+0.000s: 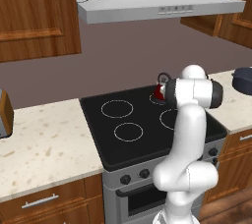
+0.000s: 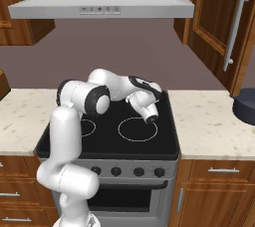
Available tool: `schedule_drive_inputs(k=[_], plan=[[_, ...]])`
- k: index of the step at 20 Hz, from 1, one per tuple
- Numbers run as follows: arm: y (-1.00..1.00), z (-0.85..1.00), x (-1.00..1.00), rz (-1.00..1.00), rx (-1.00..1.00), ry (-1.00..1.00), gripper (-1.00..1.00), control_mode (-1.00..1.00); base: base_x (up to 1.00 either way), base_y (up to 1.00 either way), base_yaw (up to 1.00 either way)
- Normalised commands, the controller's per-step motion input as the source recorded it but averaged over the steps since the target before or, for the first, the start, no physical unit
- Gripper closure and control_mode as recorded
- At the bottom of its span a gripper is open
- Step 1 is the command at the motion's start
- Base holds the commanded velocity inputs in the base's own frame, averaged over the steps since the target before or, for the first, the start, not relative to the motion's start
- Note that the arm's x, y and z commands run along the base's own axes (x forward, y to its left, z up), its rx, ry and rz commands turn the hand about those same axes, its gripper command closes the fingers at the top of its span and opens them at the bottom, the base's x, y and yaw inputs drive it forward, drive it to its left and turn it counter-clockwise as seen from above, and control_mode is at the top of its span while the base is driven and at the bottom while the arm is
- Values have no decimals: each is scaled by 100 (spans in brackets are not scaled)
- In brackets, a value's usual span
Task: Pick the kettle from the cabinet and place it on a stove burner. Then pick the pot from the counter and place it on another stove burner. Finally, turn both burners on.
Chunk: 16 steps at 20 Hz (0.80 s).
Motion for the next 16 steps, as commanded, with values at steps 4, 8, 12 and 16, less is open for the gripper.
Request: schedule_drive_inputs(k=[4,8,12,16], plan=[[0,-13,20,0,0,0,100,-100,0,0,0],[0,-12,23,0,0,0,100,-100,0,0,0],[0,-10,21,0,0,0,100,-100,0,0,0],[0,-9,20,0,0,0,100,-100,0,0,0]])
